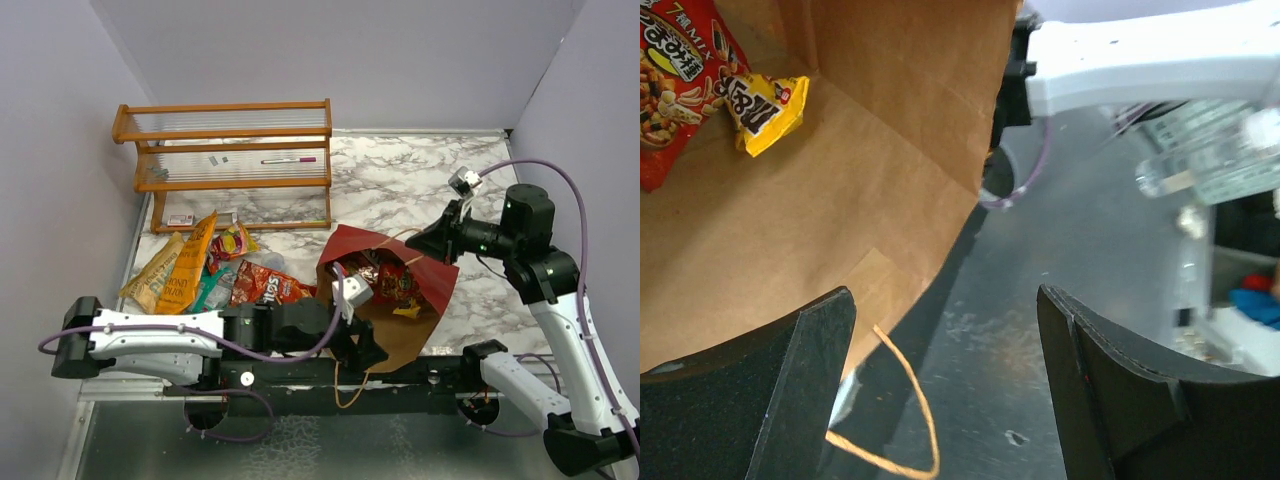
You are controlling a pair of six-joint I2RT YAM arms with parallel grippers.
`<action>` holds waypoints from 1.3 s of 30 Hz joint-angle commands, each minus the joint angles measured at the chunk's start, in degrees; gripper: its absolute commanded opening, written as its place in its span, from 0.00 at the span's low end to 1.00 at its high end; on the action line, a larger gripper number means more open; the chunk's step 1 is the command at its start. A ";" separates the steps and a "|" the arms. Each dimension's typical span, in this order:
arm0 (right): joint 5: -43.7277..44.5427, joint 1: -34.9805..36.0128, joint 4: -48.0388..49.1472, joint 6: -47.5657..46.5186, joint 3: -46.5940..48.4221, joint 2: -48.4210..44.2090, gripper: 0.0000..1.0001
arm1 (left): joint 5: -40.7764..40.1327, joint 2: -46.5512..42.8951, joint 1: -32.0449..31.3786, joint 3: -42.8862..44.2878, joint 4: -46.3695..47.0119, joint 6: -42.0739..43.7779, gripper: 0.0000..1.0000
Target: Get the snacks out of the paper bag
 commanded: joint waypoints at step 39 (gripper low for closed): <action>1.51 0.12 -2.40 -2.56 3.44 -9.11 0.02 | 10.63 46.19 9.65 7.75 42.30 48.43 0.32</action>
